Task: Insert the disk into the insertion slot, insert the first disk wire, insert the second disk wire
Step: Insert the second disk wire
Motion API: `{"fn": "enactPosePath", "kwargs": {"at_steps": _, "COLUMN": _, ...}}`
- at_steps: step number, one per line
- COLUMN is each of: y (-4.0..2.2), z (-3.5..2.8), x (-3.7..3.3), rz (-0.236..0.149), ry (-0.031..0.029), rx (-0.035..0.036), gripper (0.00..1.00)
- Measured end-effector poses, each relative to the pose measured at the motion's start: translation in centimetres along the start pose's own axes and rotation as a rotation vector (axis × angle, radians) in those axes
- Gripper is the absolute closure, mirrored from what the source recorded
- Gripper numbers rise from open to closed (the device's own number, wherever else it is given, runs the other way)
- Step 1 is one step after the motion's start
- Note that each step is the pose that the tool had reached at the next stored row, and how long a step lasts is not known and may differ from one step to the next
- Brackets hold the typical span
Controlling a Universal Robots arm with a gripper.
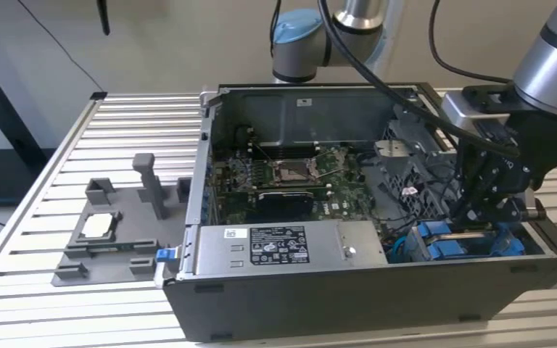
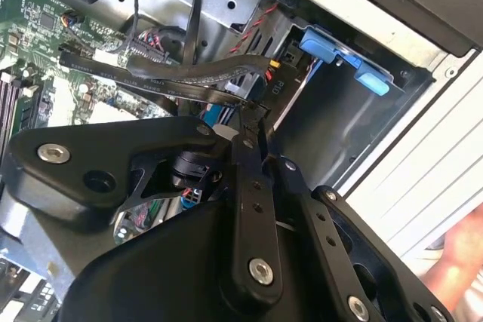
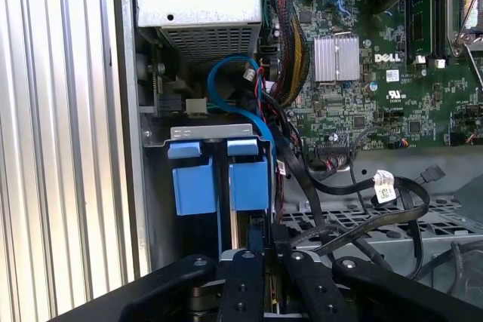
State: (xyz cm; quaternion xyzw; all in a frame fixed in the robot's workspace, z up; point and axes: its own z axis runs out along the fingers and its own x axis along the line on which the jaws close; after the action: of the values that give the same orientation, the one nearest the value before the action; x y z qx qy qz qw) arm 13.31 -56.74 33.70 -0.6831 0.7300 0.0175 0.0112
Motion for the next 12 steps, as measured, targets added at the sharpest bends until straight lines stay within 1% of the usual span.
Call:
{"fn": "enactPosePath", "kwargs": {"at_steps": 2, "y": 0.00, "z": 0.00, "x": 0.00, "rz": 0.000, "ry": 0.0000, "rx": 0.0000, "gripper": 0.82}}
{"fn": "enactPosePath", "kwargs": {"at_steps": 3, "y": 0.00, "z": 0.00, "x": 0.00, "rz": 0.000, "ry": -0.0001, "rx": 0.0000, "gripper": 0.76}}
{"fn": "enactPosePath", "kwargs": {"at_steps": 6, "y": 0.00, "z": -0.26, "x": -0.01, "rz": 0.000, "ry": 0.0000, "rx": -0.0011, "gripper": 0.76}}
{"fn": "enactPosePath", "kwargs": {"at_steps": 10, "y": 0.01, "z": -0.87, "x": -0.03, "rz": 0.000, "ry": 0.0002, "rx": -0.0019, "gripper": 0.76}}
{"fn": "enactPosePath", "kwargs": {"at_steps": 12, "y": 0.01, "z": -0.89, "x": -0.03, "rz": 0.000, "ry": 0.0000, "rx": -0.0019, "gripper": 0.76}}
